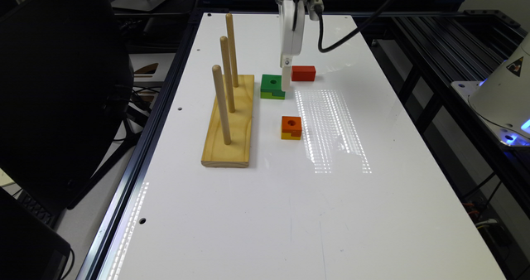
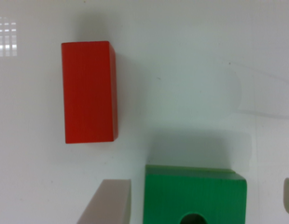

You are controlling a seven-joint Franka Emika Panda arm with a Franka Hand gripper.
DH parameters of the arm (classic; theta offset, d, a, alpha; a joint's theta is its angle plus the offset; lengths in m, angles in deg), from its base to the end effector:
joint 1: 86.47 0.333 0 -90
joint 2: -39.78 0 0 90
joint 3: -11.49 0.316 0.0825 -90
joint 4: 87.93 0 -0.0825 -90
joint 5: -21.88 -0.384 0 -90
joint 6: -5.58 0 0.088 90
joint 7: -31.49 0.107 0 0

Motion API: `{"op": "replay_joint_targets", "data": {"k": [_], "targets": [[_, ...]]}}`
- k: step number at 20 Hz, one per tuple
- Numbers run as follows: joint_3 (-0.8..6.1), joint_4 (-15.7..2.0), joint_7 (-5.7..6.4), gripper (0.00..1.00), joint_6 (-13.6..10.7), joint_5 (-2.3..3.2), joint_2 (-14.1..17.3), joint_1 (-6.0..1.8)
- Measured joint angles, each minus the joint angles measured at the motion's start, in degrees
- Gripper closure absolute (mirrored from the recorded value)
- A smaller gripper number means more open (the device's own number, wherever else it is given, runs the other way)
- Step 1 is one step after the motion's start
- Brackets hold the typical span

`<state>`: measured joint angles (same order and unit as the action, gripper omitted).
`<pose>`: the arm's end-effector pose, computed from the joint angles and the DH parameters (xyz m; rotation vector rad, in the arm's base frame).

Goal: Pick up green block.

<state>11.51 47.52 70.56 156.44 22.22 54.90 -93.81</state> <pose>0.5070 -0.0650 0.2161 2.8896 -1.2294 0.0089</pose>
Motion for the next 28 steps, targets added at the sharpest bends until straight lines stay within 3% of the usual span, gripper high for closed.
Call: {"op": "replay_joint_targets", "data": {"k": [10,28], "targets": [[0.0,-0.12,-0.01,0.0,0.0,0.0,0.0,-0.02],[0.0,-2.18,-0.03,0.0,0.0,0.01,1.0,-0.07]]}}
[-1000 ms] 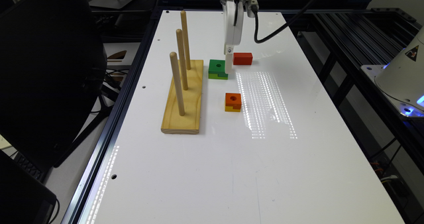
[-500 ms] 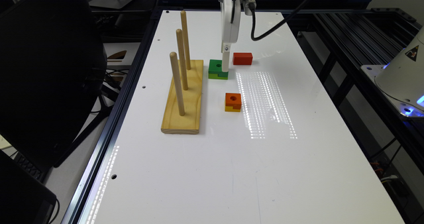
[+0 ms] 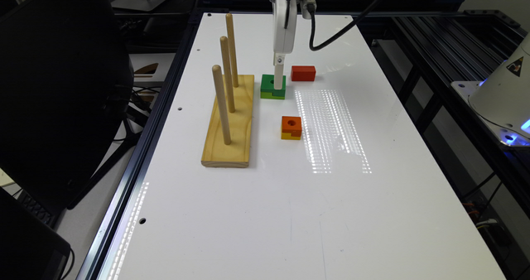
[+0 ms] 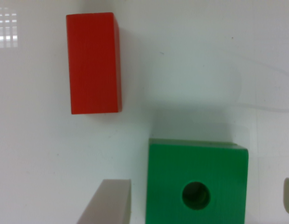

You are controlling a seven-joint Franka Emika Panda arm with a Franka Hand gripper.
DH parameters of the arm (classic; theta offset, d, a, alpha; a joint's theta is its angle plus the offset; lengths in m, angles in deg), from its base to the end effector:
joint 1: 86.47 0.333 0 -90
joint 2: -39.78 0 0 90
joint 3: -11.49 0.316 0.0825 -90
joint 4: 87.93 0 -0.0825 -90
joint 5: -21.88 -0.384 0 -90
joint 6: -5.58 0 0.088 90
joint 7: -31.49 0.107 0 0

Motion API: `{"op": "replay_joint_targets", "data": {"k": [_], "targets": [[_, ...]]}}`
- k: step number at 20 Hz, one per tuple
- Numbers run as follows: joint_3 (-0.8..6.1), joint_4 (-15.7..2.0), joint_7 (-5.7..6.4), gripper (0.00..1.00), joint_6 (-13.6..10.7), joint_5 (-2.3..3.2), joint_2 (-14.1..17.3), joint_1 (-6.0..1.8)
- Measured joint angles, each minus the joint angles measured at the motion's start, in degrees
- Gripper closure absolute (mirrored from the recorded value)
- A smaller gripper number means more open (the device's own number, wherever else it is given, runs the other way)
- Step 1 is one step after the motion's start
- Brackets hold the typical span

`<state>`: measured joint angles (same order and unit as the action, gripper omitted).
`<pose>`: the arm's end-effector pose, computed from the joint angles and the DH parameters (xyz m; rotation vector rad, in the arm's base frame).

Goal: Pick up green block.

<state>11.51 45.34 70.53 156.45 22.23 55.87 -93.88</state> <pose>0.5200 -0.0673 0.2208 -2.8862 1.2289 -0.0410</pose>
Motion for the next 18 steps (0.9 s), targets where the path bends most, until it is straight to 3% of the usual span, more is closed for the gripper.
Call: {"op": "replay_joint_targets", "data": {"k": [12,18], "targets": [[0.0,-0.06,-0.02,0.0,0.1,0.0,0.8,-0.07],[0.0,-0.24,-0.05,0.0,2.1,0.01,2.7,-0.12]]}}
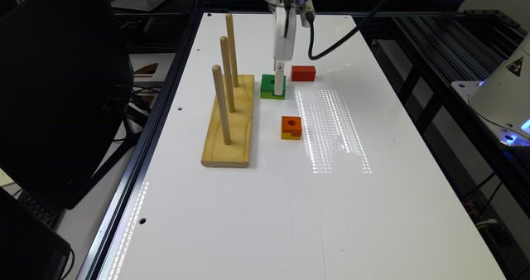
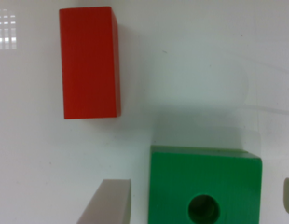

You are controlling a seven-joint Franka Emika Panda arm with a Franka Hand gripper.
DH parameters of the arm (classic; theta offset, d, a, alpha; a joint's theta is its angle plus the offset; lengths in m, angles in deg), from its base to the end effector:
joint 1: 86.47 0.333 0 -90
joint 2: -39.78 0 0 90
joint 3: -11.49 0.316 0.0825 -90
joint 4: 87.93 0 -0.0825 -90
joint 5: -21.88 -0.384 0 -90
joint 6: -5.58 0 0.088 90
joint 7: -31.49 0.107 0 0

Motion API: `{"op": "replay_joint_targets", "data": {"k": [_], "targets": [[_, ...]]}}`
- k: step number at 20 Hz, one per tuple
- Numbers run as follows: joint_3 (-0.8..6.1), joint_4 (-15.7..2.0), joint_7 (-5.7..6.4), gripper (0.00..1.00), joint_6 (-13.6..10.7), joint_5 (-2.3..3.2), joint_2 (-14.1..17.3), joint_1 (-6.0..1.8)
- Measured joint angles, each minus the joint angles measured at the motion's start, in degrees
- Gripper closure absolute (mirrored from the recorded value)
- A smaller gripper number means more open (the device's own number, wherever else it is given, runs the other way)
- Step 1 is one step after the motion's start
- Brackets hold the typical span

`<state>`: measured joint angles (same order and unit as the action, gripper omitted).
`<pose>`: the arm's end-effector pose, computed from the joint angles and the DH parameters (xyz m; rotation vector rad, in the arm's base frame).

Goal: Pick up green block.

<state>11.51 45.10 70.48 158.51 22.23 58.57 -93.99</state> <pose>0.5195 -0.0682 0.2008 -2.8873 1.2310 -0.0304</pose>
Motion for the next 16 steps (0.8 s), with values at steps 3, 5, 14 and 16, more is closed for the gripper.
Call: {"op": "replay_joint_targets", "data": {"k": [3,5,14,16], "targets": [[0.0,-0.42,-0.01,0.0,0.0,0.0,0.4,-0.01],[0.0,-0.59,-0.03,0.0,0.0,0.0,0.5,-0.02],[0.0,-0.61,-0.05,0.0,0.0,0.0,0.5,-0.03],[0.0,-0.61,-0.06,0.0,0.0,0.0,0.5,-0.03]]}}
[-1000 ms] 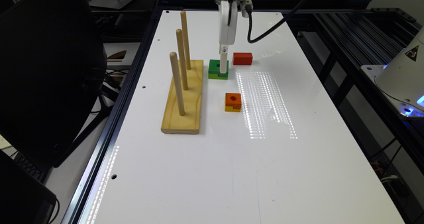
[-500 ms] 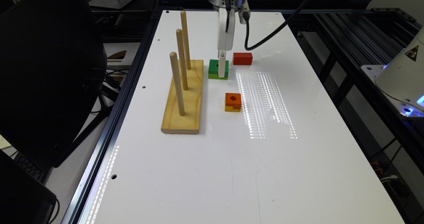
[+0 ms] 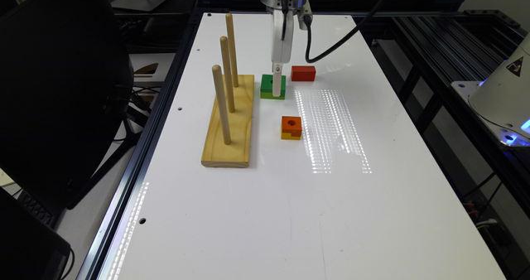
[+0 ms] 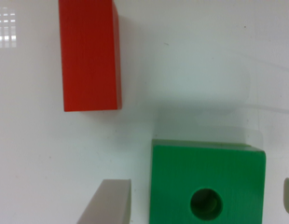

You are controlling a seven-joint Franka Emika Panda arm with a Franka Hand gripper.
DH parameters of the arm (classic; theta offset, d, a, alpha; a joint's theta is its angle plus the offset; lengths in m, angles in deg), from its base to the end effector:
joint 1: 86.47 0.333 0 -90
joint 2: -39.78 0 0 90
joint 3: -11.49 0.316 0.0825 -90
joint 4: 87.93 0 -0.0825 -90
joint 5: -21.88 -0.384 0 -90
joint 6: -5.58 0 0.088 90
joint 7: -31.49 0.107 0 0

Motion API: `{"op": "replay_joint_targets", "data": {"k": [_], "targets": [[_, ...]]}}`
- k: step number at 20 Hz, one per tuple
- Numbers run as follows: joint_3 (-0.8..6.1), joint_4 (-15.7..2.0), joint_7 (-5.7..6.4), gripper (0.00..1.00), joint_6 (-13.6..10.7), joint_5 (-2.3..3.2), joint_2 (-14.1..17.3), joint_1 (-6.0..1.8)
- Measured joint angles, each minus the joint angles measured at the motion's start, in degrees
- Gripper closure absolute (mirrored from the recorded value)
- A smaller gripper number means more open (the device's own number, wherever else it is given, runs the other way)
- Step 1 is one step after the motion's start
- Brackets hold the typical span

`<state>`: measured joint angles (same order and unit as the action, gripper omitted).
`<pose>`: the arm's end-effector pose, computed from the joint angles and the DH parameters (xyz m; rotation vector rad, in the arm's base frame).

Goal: Pick up green block.

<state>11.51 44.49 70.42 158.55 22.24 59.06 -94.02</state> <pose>0.5227 -0.0689 0.2000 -2.8871 1.2297 -0.0347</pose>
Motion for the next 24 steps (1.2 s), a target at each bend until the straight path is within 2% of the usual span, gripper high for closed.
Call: {"op": "replay_joint_targets", "data": {"k": [19,24], "targets": [[0.0,-0.01,-0.04,0.0,0.1,0.0,0.4,-0.01],[0.0,-0.11,-0.05,0.0,3.0,0.0,3.4,-0.01]]}}
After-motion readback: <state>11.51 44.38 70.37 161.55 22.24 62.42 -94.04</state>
